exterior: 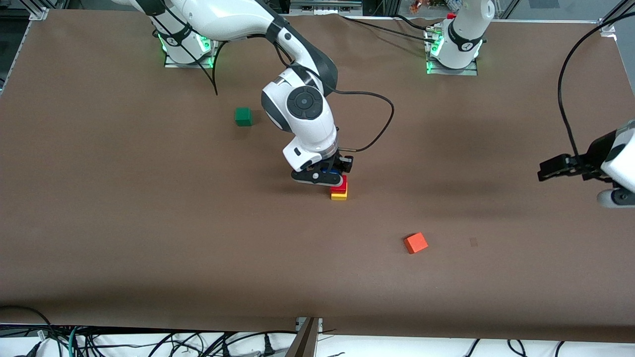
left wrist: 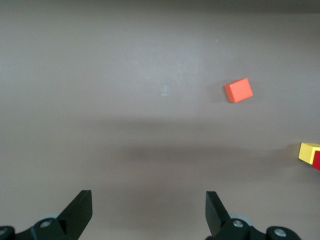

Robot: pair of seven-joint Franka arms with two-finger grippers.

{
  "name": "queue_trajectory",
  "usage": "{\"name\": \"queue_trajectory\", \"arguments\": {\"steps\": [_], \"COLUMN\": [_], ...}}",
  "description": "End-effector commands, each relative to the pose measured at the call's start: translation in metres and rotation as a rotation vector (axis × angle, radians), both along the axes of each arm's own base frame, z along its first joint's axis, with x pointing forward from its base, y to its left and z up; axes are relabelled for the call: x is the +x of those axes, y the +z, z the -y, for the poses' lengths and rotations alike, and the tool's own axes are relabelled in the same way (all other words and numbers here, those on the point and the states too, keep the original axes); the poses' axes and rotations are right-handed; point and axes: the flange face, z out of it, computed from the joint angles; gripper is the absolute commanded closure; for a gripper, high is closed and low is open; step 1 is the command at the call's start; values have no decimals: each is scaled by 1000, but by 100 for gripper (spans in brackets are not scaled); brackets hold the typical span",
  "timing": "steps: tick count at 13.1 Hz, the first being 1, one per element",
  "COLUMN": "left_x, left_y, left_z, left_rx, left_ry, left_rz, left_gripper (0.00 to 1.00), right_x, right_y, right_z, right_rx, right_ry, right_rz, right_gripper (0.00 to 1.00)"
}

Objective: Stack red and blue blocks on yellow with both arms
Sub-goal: 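Lower the blue cube onto the red cube with the right gripper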

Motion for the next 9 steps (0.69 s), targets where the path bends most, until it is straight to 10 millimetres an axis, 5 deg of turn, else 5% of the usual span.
{"name": "queue_trajectory", "arguments": {"steps": [1,5,9], "left_x": [-38,-58,-49], "left_y": [-3,-12,-20], "left_z": [-4,2,1], "left_rx": [-21,-13,-11], "left_ry": [4,1,3], "left_rz": [-39,-40,-54], "left_gripper": [0,0,0], "right_x": [1,-12,-11], "right_y": [-2,-18,-24], "right_z": [-12,-25,-26], "right_rx": [2,-42,-44], "right_ry": [13,59,64], "right_rz": [47,70,91], "right_gripper": [55,54,49]}}
